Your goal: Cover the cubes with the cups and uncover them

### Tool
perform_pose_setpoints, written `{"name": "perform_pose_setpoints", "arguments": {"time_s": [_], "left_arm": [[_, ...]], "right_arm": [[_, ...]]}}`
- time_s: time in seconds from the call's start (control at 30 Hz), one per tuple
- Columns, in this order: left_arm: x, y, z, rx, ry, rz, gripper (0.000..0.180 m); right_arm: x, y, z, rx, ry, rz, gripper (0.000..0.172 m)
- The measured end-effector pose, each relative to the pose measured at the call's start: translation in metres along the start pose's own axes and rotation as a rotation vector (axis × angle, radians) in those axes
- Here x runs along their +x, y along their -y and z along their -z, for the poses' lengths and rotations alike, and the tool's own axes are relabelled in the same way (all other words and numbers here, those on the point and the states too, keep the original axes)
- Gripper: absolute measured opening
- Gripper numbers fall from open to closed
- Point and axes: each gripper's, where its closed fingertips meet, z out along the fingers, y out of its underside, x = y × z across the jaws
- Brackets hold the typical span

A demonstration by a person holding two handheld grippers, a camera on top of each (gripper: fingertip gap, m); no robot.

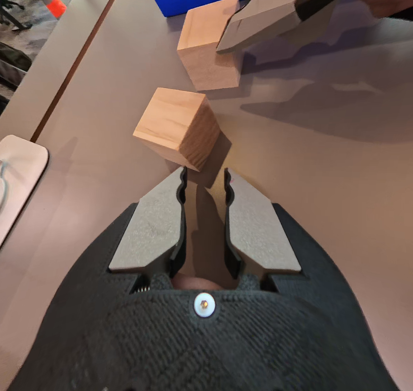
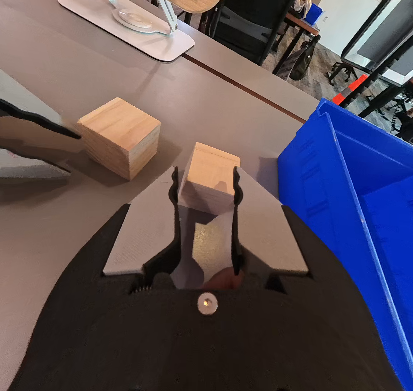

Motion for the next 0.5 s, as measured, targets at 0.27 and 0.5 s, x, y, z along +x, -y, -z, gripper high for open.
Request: {"name": "perform_pose_setpoints", "arguments": {"time_s": [0.27, 0.5], "left_arm": [[-0.045, -0.023, 0.007, -0.085, 0.18, 0.153, 0.035], [-0.068, -0.038, 0.007, -0.126, 0.306, 0.289, 0.055]], "right_arm": [[-0.011, 0.008, 0.002, 0.045, 0.035, 0.014, 0.046], [-0.022, 0.012, 0.003, 0.066, 0.063, 0.039, 0.048]]}}
